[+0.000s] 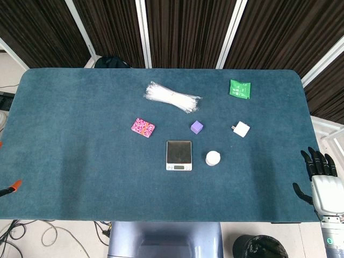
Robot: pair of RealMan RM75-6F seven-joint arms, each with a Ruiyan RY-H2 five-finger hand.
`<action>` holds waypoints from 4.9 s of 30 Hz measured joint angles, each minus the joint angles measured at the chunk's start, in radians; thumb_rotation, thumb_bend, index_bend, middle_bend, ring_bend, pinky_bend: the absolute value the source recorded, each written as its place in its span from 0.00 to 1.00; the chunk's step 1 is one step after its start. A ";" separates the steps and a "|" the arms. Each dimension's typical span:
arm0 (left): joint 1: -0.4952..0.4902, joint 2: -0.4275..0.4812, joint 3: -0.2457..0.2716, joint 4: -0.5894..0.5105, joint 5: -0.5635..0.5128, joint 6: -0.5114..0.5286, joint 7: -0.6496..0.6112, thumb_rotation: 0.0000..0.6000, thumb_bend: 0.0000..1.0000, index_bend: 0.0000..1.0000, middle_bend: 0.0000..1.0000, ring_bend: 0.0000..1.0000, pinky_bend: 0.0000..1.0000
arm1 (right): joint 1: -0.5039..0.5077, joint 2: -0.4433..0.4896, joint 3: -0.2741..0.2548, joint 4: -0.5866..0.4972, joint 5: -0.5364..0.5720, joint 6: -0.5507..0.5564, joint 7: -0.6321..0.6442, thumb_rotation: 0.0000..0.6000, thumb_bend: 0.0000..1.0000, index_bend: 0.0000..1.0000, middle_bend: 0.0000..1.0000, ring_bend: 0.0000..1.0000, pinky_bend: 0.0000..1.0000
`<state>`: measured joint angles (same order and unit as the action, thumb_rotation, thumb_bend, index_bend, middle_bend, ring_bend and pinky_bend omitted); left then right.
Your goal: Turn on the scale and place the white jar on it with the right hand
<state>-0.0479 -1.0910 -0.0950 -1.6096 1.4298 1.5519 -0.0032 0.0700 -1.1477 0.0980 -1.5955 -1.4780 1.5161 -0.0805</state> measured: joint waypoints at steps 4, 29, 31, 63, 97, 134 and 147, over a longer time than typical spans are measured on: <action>-0.001 0.001 0.001 0.000 -0.003 -0.006 0.000 1.00 0.10 0.01 0.00 0.00 0.00 | 0.004 -0.003 0.000 -0.001 -0.002 -0.003 -0.006 1.00 0.36 0.00 0.02 0.01 0.03; 0.003 -0.006 -0.001 0.003 0.024 0.019 -0.006 1.00 0.10 0.00 0.00 0.00 0.00 | 0.009 0.011 -0.009 0.007 -0.013 -0.025 0.092 1.00 0.36 0.00 0.02 0.09 0.22; 0.002 -0.006 -0.003 0.002 0.027 0.024 -0.005 1.00 0.10 0.00 0.00 0.00 0.00 | 0.014 0.021 -0.017 0.006 -0.027 -0.038 0.138 1.00 0.36 0.00 0.02 0.10 0.27; 0.005 0.002 -0.016 0.000 -0.028 -0.007 -0.034 1.00 0.12 0.00 0.00 0.00 0.00 | 0.426 -0.037 0.046 -0.123 -0.012 -0.558 -0.103 1.00 0.92 0.02 0.78 0.82 0.83; -0.001 -0.006 -0.028 0.010 -0.058 -0.025 -0.031 1.00 0.12 0.00 0.00 0.00 0.00 | 0.618 -0.314 0.006 -0.070 0.277 -0.718 -0.416 1.00 0.92 0.05 0.78 0.82 0.95; -0.006 -0.013 -0.036 0.016 -0.083 -0.040 -0.014 1.00 0.12 0.00 0.00 0.00 0.00 | 0.748 -0.467 -0.004 -0.002 0.483 -0.710 -0.572 1.00 0.92 0.05 0.78 0.82 1.00; -0.007 -0.013 -0.038 0.017 -0.085 -0.042 -0.015 1.00 0.12 0.00 0.00 0.00 0.00 | 0.772 -0.489 -0.025 0.018 0.502 -0.699 -0.582 1.00 0.92 0.05 0.78 0.82 1.00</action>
<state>-0.0545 -1.1038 -0.1326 -1.5929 1.3448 1.5103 -0.0179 0.8416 -1.6364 0.0728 -1.5774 -0.9760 0.8167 -0.6626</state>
